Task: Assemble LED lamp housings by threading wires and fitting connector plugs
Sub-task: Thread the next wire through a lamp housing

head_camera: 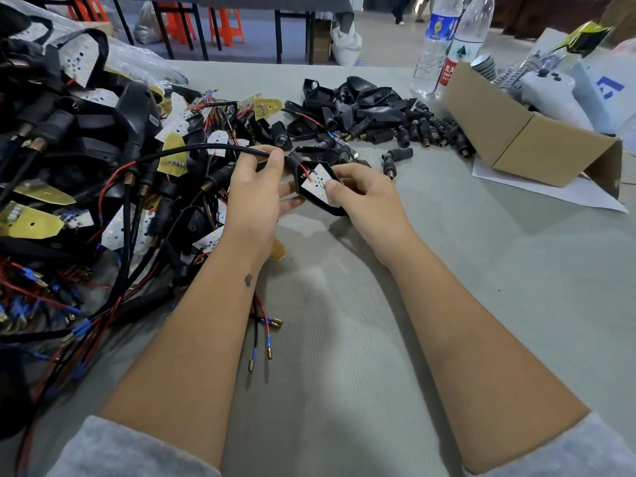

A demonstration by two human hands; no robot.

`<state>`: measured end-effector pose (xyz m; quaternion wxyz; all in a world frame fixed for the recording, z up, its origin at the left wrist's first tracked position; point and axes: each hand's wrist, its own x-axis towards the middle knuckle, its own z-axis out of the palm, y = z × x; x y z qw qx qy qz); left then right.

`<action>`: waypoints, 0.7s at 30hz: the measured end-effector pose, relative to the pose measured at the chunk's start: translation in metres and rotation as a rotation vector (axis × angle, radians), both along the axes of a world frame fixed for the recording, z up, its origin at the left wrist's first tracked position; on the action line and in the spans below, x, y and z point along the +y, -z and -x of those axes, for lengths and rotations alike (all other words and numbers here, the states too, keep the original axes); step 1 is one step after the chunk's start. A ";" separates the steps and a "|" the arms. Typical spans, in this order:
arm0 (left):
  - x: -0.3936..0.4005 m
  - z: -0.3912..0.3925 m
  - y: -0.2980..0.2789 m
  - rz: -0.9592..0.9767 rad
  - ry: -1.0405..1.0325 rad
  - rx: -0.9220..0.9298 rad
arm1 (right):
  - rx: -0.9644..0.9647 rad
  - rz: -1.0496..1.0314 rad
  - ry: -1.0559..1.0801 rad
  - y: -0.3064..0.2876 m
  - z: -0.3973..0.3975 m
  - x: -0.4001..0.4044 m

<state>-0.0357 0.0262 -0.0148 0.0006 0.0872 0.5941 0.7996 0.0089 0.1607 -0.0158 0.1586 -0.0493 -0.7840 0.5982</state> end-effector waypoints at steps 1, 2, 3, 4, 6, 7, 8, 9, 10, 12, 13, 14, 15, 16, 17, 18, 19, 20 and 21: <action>0.000 0.000 0.000 -0.004 -0.003 0.000 | -0.004 -0.008 -0.040 0.000 -0.001 -0.001; -0.001 0.000 0.000 -0.004 -0.007 -0.002 | -0.003 -0.019 -0.077 0.000 -0.002 -0.002; -0.001 0.000 0.000 0.000 -0.011 -0.004 | -0.002 -0.032 -0.102 0.000 -0.002 -0.002; -0.001 0.000 -0.001 0.010 -0.015 -0.005 | -0.003 -0.045 -0.114 -0.001 -0.002 -0.003; 0.001 0.000 0.000 0.054 -0.026 -0.005 | -0.024 -0.045 -0.116 -0.002 -0.003 -0.003; 0.002 0.000 0.000 0.085 -0.029 0.005 | -0.036 -0.035 -0.114 -0.003 -0.004 -0.003; 0.003 0.000 0.000 0.124 -0.030 0.025 | -0.043 -0.033 -0.110 -0.003 -0.004 -0.002; 0.004 0.000 0.000 0.165 -0.033 0.048 | -0.044 -0.040 -0.106 -0.004 -0.004 -0.001; 0.006 -0.001 0.000 0.199 -0.041 0.064 | -0.046 -0.052 -0.106 -0.004 -0.004 0.000; 0.008 -0.003 -0.001 0.240 -0.058 0.079 | -0.043 -0.011 -0.127 -0.006 -0.004 -0.002; 0.009 -0.003 -0.003 0.258 -0.056 0.084 | -0.051 0.080 -0.140 -0.008 -0.004 -0.002; 0.010 -0.005 -0.004 0.275 -0.037 0.090 | -0.072 0.203 -0.146 -0.010 -0.004 -0.003; 0.012 -0.007 -0.005 0.300 0.002 0.102 | -0.092 0.319 -0.148 -0.012 -0.004 -0.002; 0.014 -0.009 -0.005 0.348 0.052 0.123 | -0.100 0.407 -0.149 -0.012 -0.004 -0.001; 0.016 -0.011 -0.005 0.414 0.108 0.150 | -0.101 0.455 -0.149 -0.011 -0.004 0.001; 0.018 -0.013 -0.004 0.472 0.165 0.175 | -0.103 0.475 -0.146 -0.011 -0.002 0.003; 0.020 -0.016 -0.004 0.502 0.226 0.192 | -0.109 0.481 -0.145 -0.010 -0.003 0.004; 0.021 -0.018 -0.005 0.511 0.287 0.203 | -0.111 0.474 -0.138 -0.009 -0.003 0.003; 0.022 -0.020 -0.005 0.518 0.336 0.209 | -0.102 0.444 -0.131 -0.008 -0.002 0.003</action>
